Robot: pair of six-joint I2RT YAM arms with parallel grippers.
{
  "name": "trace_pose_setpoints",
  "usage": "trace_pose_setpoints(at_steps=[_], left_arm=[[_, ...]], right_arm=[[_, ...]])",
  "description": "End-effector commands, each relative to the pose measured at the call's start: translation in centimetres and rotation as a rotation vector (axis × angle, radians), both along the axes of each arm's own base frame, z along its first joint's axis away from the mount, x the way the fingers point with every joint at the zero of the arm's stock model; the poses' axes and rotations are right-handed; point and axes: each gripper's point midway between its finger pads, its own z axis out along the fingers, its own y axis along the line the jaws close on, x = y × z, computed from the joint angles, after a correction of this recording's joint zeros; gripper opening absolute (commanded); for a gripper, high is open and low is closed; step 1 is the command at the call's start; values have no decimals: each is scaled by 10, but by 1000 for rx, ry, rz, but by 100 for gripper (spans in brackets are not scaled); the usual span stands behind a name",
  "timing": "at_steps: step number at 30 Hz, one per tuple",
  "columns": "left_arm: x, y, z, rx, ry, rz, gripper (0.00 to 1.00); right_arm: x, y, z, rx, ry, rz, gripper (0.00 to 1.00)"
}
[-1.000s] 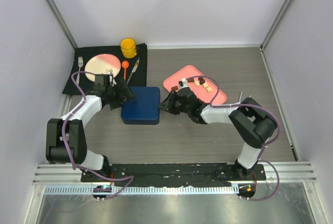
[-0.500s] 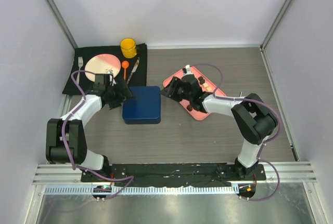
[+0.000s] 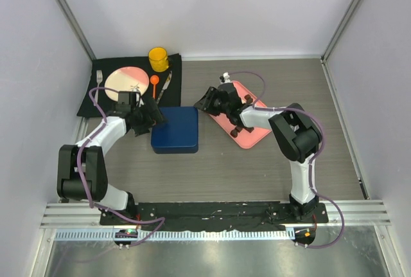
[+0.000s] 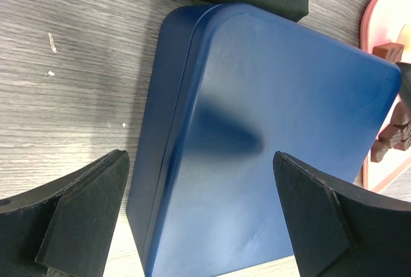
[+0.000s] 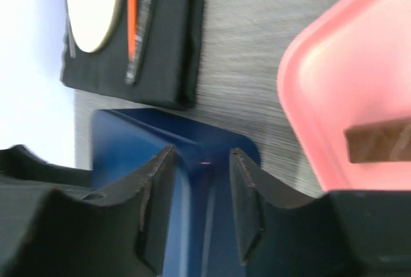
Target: Pack the chocolate
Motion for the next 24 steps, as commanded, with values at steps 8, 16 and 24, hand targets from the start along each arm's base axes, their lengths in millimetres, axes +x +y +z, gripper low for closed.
trace_pose_setpoints(at_steps=[8, 16, 24], left_arm=[[11, 1, 6, 23, -17, -13, 100], [9, 2, 2, 29, 4, -5, 100], [10, 7, 10, 48, -19, 16, 100]], right_arm=[[-20, -14, -55, -85, 110, -5, 22], [-41, -40, -84, -197, 152, -18, 15], [-45, -42, -53, -186, 81, 6, 15]])
